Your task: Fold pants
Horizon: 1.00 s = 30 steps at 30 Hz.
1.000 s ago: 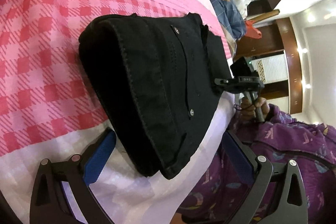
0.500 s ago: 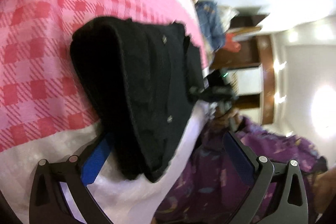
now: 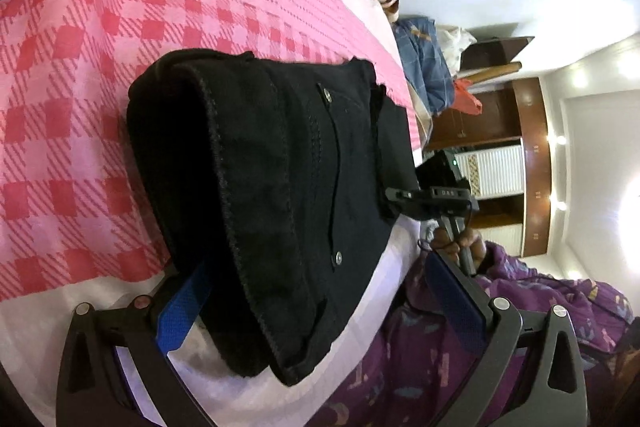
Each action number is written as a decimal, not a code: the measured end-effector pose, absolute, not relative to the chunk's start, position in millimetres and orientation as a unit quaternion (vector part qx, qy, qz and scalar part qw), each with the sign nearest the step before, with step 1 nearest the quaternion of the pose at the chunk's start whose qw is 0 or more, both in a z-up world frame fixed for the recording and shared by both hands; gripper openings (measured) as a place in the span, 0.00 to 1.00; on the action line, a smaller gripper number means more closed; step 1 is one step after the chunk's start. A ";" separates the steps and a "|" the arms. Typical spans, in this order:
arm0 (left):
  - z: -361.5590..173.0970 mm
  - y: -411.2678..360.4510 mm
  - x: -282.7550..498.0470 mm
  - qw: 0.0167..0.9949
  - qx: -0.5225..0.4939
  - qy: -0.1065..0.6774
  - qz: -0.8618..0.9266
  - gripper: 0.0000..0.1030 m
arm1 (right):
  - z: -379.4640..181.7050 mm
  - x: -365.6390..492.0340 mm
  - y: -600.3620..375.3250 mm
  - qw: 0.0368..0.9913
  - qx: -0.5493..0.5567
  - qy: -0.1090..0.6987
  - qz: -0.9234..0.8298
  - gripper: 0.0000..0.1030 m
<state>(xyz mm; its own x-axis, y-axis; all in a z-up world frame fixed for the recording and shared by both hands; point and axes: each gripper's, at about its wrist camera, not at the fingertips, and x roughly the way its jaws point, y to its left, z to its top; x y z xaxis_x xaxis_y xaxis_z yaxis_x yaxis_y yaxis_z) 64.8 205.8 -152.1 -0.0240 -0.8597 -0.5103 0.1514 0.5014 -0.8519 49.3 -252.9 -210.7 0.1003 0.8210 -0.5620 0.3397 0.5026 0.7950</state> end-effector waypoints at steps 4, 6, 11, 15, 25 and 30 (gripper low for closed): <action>-150.9 208.9 55.2 0.658 -0.302 0.579 -0.376 0.90 | -211.8 49.1 -253.5 0.585 0.457 0.637 0.208 0.00; -152.1 212.5 51.7 0.646 -0.317 0.591 -0.365 0.90 | -212.2 48.8 -253.8 0.584 0.458 0.637 0.209 0.00; -151.0 218.9 43.6 0.639 -0.313 0.608 -0.353 0.90 | -213.3 48.0 -253.6 0.581 0.461 0.636 0.211 0.00; -151.7 224.0 41.8 0.634 -0.315 0.621 -0.336 0.90 | -213.6 47.4 -253.6 0.581 0.462 0.636 0.212 0.00; -156.6 212.6 39.5 0.608 -0.304 0.627 -0.381 0.91 | -213.1 47.9 -254.2 0.580 0.464 0.636 0.210 0.00; -160.8 227.6 42.2 0.586 -0.361 0.601 -0.406 0.91 | -213.4 48.7 -253.9 0.579 0.466 0.636 0.209 0.00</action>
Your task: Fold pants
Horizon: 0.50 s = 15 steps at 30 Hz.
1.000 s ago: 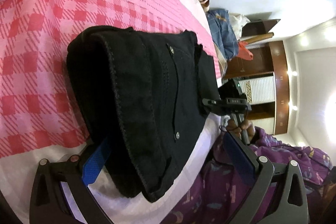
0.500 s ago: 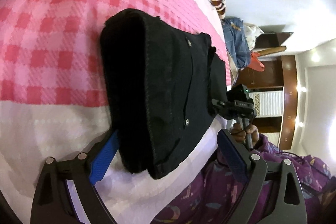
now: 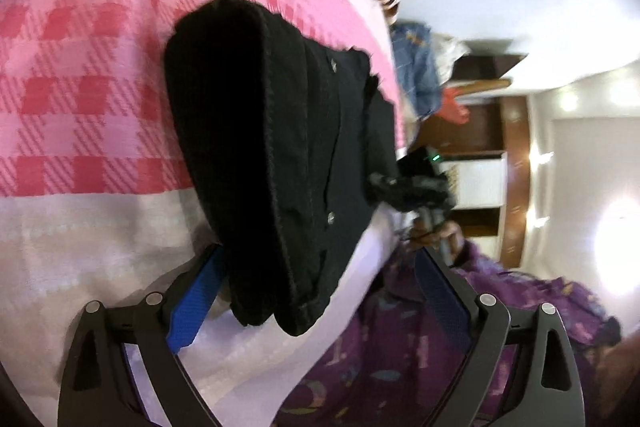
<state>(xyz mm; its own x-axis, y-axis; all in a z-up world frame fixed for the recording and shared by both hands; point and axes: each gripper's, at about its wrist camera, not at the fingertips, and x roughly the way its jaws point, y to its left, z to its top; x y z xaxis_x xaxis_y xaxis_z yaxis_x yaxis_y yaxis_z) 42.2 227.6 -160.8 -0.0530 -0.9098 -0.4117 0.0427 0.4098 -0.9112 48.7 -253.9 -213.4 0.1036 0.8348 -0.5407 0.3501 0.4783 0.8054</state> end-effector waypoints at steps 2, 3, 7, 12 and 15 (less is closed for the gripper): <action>-160.5 227.4 41.1 0.586 -0.356 0.604 -0.407 0.91 | -214.0 48.9 -254.1 0.577 0.468 0.636 0.208 0.00; -159.8 223.8 39.6 0.584 -0.342 0.612 -0.409 0.91 | -214.2 48.9 -254.4 0.576 0.469 0.636 0.207 0.00; -157.4 206.4 33.6 0.582 -0.283 0.641 -0.412 0.91 | -214.9 47.5 -254.7 0.577 0.471 0.635 0.205 0.00; -160.2 222.4 43.8 0.582 -0.353 0.614 -0.400 0.91 | -214.6 46.3 -254.1 0.578 0.472 0.633 0.205 0.00; -162.4 227.5 55.8 0.587 -0.391 0.595 -0.385 0.91 | -214.7 46.2 -254.3 0.578 0.472 0.634 0.204 0.00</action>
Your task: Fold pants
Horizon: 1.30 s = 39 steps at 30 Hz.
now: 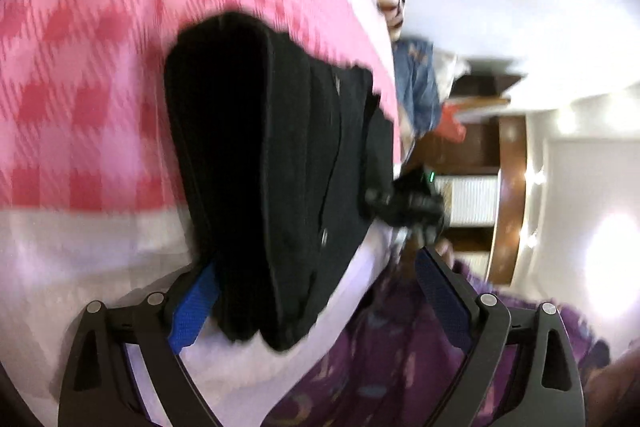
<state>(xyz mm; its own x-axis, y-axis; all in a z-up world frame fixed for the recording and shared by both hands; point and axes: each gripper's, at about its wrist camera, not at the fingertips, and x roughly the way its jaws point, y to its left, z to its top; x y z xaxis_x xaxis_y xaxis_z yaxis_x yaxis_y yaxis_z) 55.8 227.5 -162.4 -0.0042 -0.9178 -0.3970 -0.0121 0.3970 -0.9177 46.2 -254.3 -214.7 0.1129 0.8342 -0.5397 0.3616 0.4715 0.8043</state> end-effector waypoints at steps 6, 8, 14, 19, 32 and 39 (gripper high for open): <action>-154.4 206.0 59.2 0.622 -0.333 0.594 -0.386 0.89 | -215.1 45.5 -254.6 0.576 0.475 0.633 0.204 0.00; -151.7 196.5 49.6 0.648 -0.281 0.598 -0.380 0.76 | -215.2 45.6 -254.7 0.576 0.475 0.633 0.204 0.00; -163.4 212.1 30.5 0.690 -0.306 0.574 -0.317 0.30 | -215.4 45.6 -255.0 0.576 0.475 0.633 0.205 0.00; -161.0 211.2 16.7 0.704 -0.346 0.561 -0.265 0.28 | -215.5 45.9 -255.3 0.575 0.477 0.633 0.205 0.00; -132.1 203.0 -0.9 0.724 -0.434 0.472 -0.255 0.20 | -196.8 52.2 -241.3 0.611 0.398 0.639 0.246 0.07; -98.4 171.8 -3.9 0.729 -0.440 0.448 -0.273 0.20 | -162.2 53.1 -229.5 0.655 0.335 0.606 0.302 0.68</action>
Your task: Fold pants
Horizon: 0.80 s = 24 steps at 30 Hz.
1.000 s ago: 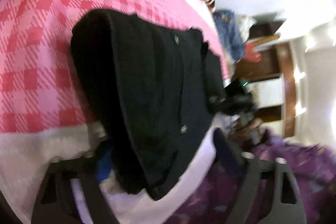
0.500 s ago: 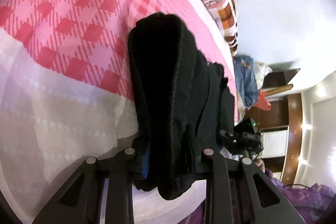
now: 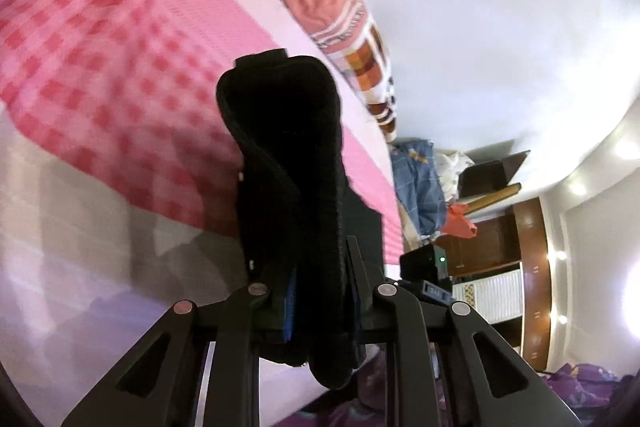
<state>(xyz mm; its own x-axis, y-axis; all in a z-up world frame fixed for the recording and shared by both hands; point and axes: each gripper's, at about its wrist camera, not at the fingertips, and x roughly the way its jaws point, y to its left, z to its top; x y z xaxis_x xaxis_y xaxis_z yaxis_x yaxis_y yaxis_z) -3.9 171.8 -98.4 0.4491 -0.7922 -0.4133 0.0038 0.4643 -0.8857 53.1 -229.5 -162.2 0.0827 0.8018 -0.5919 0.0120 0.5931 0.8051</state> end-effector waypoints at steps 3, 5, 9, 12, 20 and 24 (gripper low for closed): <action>-79.4 146.4 -2.4 0.732 -0.429 0.442 -0.291 0.20 | -159.2 50.5 -235.8 0.654 0.346 0.594 0.316 0.68; -69.4 125.7 -0.1 0.732 -0.420 0.441 -0.305 0.20 | -161.0 51.2 -247.4 0.646 0.372 0.584 0.320 0.68; -60.8 80.9 11.7 0.724 -0.414 0.442 -0.329 0.20 | -161.8 51.6 -274.2 0.640 0.420 0.560 0.316 0.69; -59.4 55.4 20.0 0.712 -0.424 0.442 -0.343 0.20 | -160.5 52.7 -296.9 0.649 0.424 0.548 0.316 0.70; -63.2 -31.0 56.3 0.676 -0.432 0.455 -0.386 0.20 | -161.2 58.0 -344.0 0.653 0.415 0.522 0.359 0.71; -67.6 -85.0 73.9 0.647 -0.437 0.466 -0.416 0.20 | -163.8 64.9 -372.8 0.655 0.419 0.504 0.376 0.72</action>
